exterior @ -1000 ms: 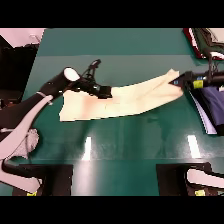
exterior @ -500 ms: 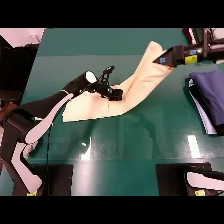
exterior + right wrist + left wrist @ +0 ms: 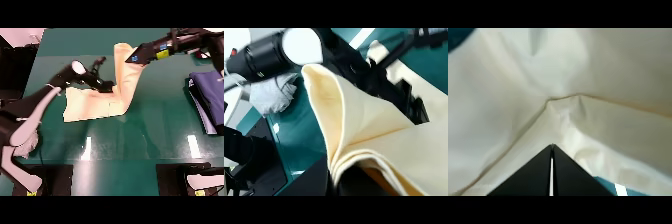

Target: Fold the shirts.

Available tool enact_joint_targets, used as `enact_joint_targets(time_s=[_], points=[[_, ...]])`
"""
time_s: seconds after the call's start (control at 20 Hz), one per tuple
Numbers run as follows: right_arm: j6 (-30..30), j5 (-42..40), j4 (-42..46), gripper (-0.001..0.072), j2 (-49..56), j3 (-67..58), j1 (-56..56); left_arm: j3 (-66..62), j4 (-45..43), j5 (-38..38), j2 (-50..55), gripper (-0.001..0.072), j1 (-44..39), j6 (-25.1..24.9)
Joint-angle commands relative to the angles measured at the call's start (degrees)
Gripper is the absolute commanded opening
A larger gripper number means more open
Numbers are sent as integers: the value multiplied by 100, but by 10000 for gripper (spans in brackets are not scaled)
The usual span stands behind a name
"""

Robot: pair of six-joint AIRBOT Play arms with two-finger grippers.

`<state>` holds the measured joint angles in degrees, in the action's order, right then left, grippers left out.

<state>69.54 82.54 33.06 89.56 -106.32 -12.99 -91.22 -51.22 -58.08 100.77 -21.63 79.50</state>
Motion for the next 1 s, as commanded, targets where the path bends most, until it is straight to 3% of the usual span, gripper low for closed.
enact_joint_targets(time_s=[0.0, 0.2, 0.35, 0.45, 0.5, 0.55, 0.6, 0.7, 0.85, 0.95], points=[[57, -13, 9, 16, 538, -549, -575, -9, -905, -616, -997, 24, 695, -2], [59, -345, 13, 17, 1416, -1152, -1403, -9, -1932, -1279, -2380, 24, 1659, -9], [46, -1189, 15, 19, 2087, -1167, -2063, -9, -2247, -1497, -3178, 25, 2245, -31], [-267, -1980, -9, 26, 2472, -1167, -2470, -7, -2247, -1502, -3475, 25, 2479, -31], [-463, -2371, -11, 162, 2583, -1165, -2653, -2, -2245, -1517, -3554, 25, 2553, -31], [-592, -2693, -13, 461, 2638, -1167, -2785, -4, -2247, -1563, -3582, 25, 2583, -31], [-597, -2848, -13, 612, 2629, -1167, -2859, -2, -2273, -1631, -3585, 25, 2583, -39], [-590, -2509, 2, 609, 2452, -1163, -2769, -2, -2273, -1725, -3582, 25, 2583, -39], [-511, -1401, 61, 509, 1947, -675, -2232, -2, -2277, -1757, -3582, 25, 2583, -42], [-400, -970, 616, 507, 1515, 20, -1786, -2, -2275, -1762, -3580, 25, 2583, -39]])
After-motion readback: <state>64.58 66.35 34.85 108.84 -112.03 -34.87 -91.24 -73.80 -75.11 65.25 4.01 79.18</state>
